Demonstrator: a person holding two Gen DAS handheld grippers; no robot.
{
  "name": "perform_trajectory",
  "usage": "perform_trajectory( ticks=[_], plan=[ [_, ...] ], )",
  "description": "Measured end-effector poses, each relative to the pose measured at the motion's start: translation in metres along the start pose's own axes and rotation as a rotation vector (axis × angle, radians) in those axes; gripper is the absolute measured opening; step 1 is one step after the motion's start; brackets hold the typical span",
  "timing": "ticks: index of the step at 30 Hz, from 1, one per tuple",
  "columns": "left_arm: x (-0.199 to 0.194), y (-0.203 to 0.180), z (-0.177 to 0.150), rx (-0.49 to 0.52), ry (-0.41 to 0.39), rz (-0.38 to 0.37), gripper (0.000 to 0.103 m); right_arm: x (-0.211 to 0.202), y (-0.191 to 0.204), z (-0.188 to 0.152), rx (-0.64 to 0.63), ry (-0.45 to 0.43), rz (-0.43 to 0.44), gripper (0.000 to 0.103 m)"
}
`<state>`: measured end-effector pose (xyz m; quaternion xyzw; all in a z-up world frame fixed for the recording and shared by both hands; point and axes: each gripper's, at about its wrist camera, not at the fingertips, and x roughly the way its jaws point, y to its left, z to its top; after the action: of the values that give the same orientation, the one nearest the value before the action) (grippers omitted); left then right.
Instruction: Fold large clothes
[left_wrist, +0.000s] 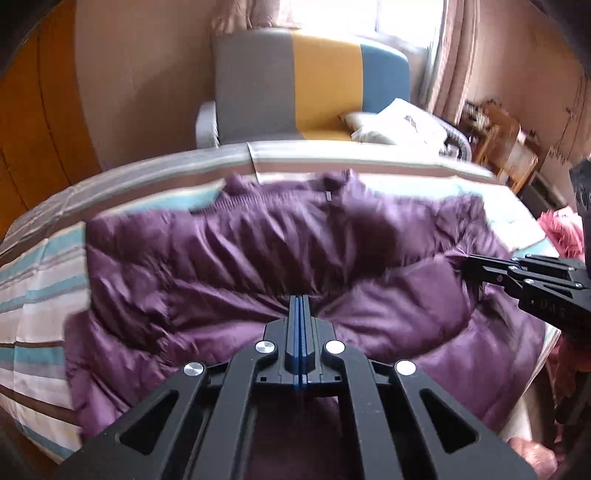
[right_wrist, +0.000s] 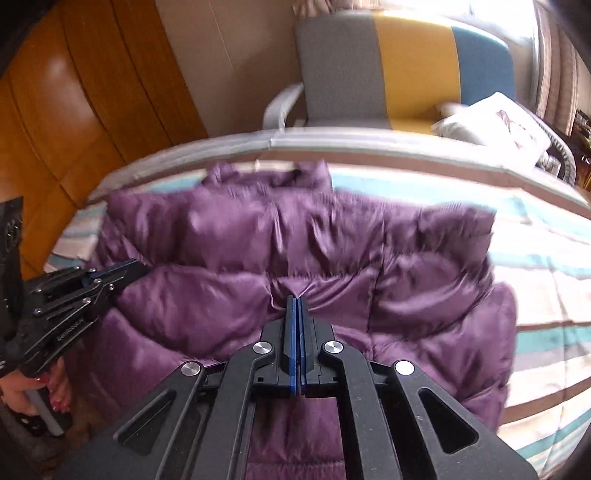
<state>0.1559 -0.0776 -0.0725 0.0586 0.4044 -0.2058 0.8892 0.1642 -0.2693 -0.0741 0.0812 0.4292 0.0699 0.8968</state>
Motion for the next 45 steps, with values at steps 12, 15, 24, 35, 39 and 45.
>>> perform_trajectory(
  ticks=[12, 15, 24, 35, 39, 45],
  plan=[
    [0.049, 0.022, 0.046, 0.011, 0.036, 0.045, 0.0, 0.041, -0.009, 0.037, -0.02, 0.011, 0.004, 0.001],
    [0.077, 0.031, 0.035, -0.019, 0.052, 0.035, 0.0, 0.067, -0.014, 0.032, -0.005, 0.02, -0.009, 0.001],
    [0.098, 0.039, 0.015, -0.086, 0.006, -0.012, 0.001, 0.095, -0.022, 0.012, 0.018, -0.038, -0.061, 0.0],
    [0.018, 0.058, -0.012, -0.163, -0.115, 0.069, 0.067, 0.019, -0.01, -0.006, 0.025, -0.154, -0.086, 0.002],
    [-0.008, 0.081, -0.034, -0.248, -0.135, 0.154, 0.067, -0.003, 0.003, -0.026, 0.08, -0.15, -0.008, 0.002],
    [-0.018, 0.117, -0.072, -0.364, -0.077, 0.234, 0.073, -0.019, 0.038, -0.059, 0.041, -0.155, 0.052, 0.002]
  ],
)
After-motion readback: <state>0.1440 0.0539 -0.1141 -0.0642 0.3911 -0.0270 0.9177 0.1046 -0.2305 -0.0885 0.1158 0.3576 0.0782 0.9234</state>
